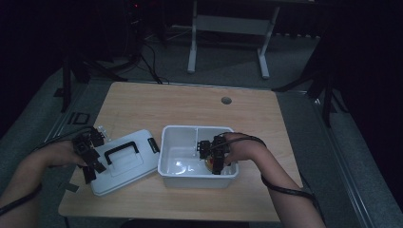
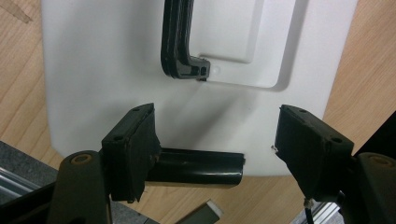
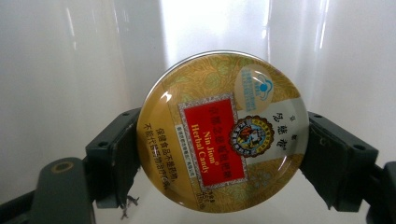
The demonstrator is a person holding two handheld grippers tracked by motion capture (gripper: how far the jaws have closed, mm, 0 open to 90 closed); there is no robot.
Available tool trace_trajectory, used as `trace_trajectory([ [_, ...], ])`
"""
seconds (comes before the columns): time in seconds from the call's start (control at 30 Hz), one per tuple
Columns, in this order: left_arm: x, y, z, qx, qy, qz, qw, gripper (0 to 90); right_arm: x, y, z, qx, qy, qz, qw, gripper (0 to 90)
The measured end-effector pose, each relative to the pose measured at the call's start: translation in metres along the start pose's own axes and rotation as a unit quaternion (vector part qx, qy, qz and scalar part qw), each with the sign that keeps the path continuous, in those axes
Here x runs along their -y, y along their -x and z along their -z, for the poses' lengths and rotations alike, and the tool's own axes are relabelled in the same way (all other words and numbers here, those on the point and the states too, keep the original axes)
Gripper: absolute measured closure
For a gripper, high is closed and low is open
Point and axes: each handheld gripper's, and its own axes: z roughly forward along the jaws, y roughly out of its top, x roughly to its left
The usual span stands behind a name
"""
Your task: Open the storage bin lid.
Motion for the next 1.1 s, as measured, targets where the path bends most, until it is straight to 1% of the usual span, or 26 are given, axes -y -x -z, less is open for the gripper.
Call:
trace_trajectory([
  [0.27, -0.001, 0.0, 0.0, -0.001, 0.0, -0.002, 1.0, 29.2, -0.004, 0.002, -0.016, 0.01, -0.028, -0.006, 0.9995, 20.1],
  [0.3, -0.001, 0.0, 0.0, -0.001, 0.0, -0.002, 1.0, 29.2, -0.005, 0.003, -0.018, 0.009, -0.034, -0.011, 0.9993, 20.1],
  [0.33, -0.001, 0.0, 0.001, -0.001, 0.001, -0.002, 1.0, 29.2, -0.005, 0.003, -0.019, 0.008, -0.038, -0.01, 0.9992, 20.1],
  [0.4, -0.001, 0.0, 0.001, -0.001, 0.001, -0.002, 1.0, 29.2, -0.006, 0.004, -0.022, 0.015, -0.045, -0.007, 0.9989, 20.1],
  [0.5, 0.0, 0.0, 0.001, -0.001, 0.001, -0.002, 1.0, 29.1, -0.006, 0.005, -0.022, 0.011, -0.042, -0.007, 0.999, 20.1],
  [0.67, 0.001, 0.0, 0.0, 0.0, 0.003, -0.002, 1.0, 29.1, -0.005, 0.004, -0.024, -0.001, -0.048, -0.008, 0.9988, 20.0],
  [0.7, 0.001, 0.0, 0.0, 0.0, 0.003, -0.002, 1.0, 29.1, -0.004, 0.004, -0.025, 0.001, -0.049, -0.008, 0.9988, 20.0],
  [0.77, 0.001, -0.001, 0.0, 0.0, 0.003, -0.002, 1.0, 29.1, -0.003, 0.004, -0.026, -0.007, -0.049, -0.008, 0.9987, 19.9],
  [0.97, 0.0, 0.0, 0.0, 0.002, 0.005, -0.003, 1.0, 29.1, -0.002, 0.004, -0.026, -0.013, -0.048, -0.008, 0.9987, 18.8],
  [1.1, -0.001, 0.0, -0.001, 0.003, 0.005, -0.003, 1.0, 29.0, -0.001, 0.005, -0.025, -0.015, -0.042, -0.009, 0.999, 16.9],
])
